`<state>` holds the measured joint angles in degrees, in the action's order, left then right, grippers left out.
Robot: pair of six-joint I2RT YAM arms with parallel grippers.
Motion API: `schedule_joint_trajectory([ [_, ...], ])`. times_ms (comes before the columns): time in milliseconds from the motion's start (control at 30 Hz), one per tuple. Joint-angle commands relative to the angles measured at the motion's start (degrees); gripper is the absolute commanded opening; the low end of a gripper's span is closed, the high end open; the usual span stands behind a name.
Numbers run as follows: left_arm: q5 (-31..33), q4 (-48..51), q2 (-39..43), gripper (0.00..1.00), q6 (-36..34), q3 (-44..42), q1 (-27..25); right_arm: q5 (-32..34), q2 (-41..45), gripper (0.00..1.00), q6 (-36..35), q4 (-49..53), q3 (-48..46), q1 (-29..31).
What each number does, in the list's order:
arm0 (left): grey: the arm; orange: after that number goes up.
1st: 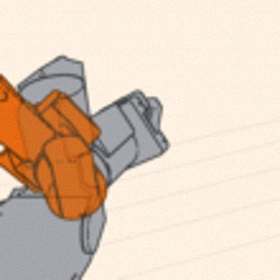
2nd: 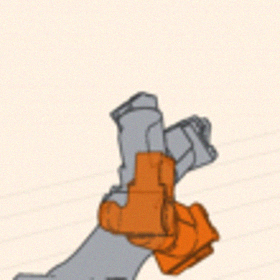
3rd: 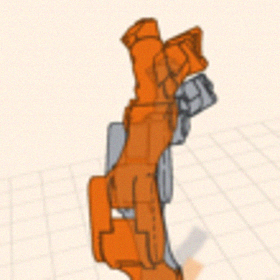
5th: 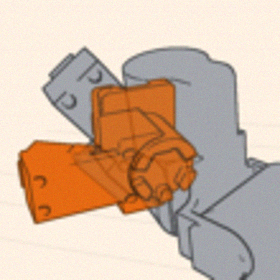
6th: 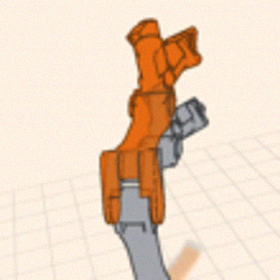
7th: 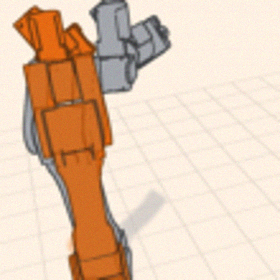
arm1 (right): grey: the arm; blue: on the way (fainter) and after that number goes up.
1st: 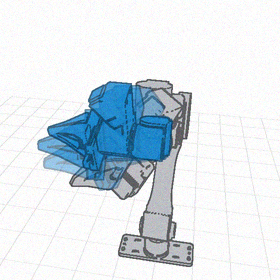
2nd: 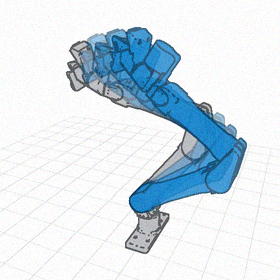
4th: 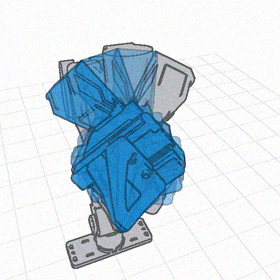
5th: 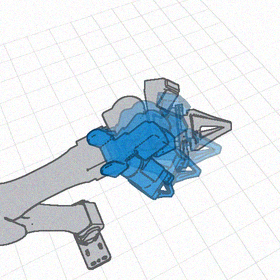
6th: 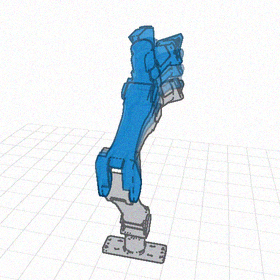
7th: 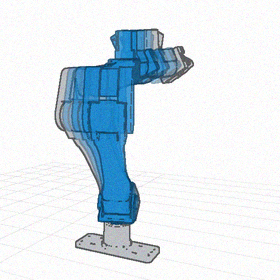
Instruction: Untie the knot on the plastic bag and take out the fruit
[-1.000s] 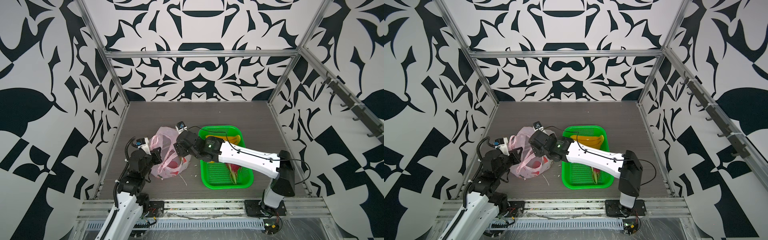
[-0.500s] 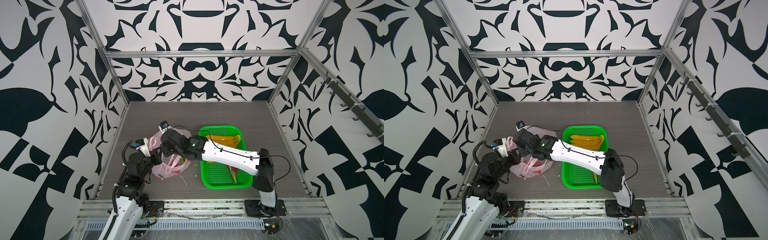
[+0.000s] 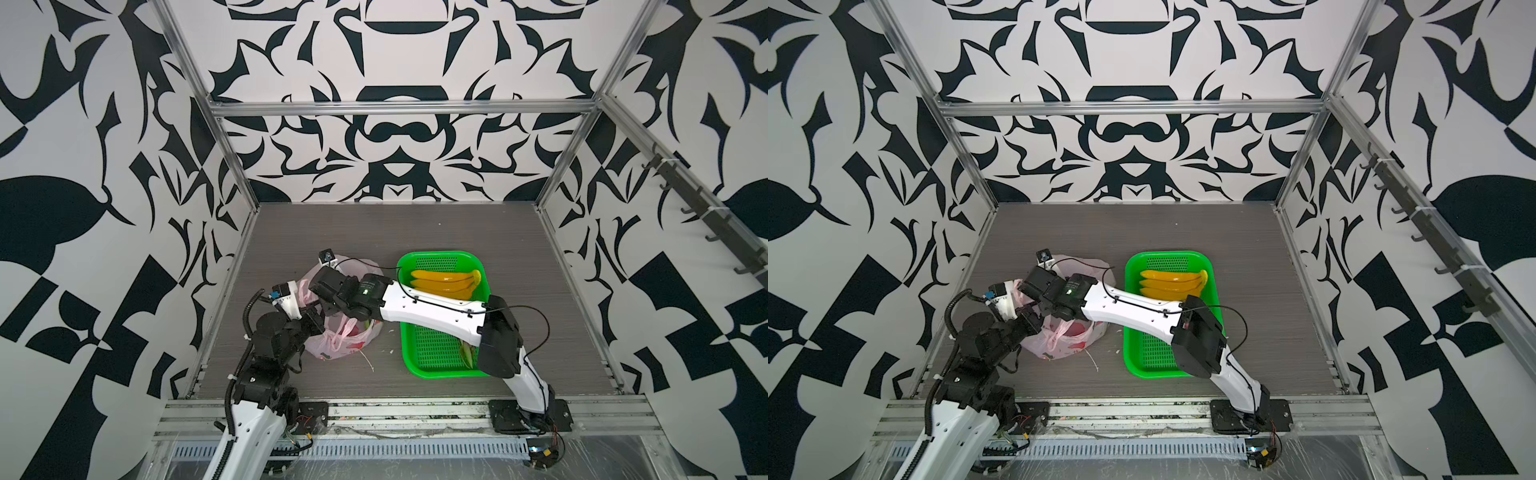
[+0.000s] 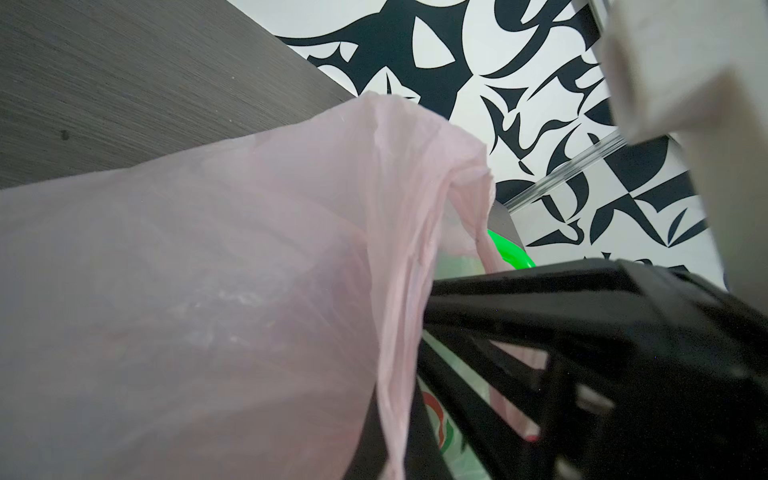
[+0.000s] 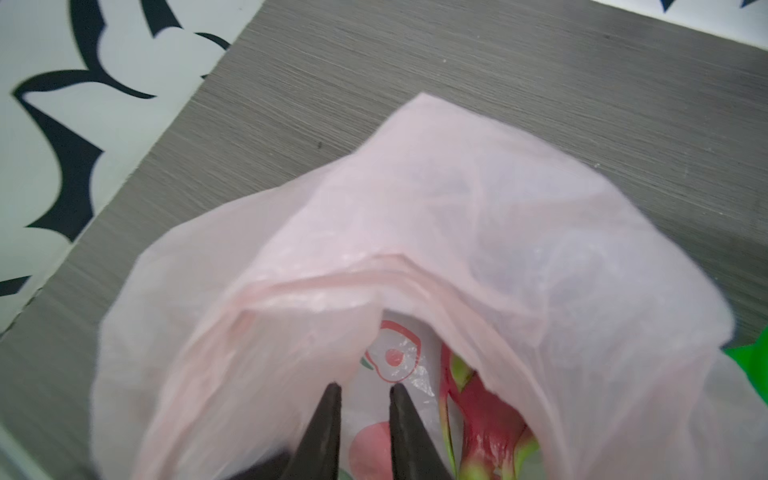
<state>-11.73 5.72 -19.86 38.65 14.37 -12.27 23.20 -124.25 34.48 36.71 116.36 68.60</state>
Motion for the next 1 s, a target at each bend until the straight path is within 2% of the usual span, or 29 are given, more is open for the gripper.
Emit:
schedule_joint_trajectory([
  [0,-1.50,0.77,1.62,0.00,0.83,-0.66,-0.02,5.14,0.03,0.26,2.68,3.06,3.49,-0.13],
  [200,-2.41,0.96,1.89,0.00,0.33,-1.20,0.07,11.17,-1.44,0.30,4.43,10.06,6.93,-0.30],
  [467,-2.86,1.48,2.35,0.00,0.24,-1.36,0.01,12.83,-1.85,0.34,5.86,13.77,7.59,-1.88],
  [967,-3.48,3.85,3.78,0.00,-0.90,-1.70,0.04,11.88,-1.79,0.62,7.26,12.10,4.61,-3.20],
])
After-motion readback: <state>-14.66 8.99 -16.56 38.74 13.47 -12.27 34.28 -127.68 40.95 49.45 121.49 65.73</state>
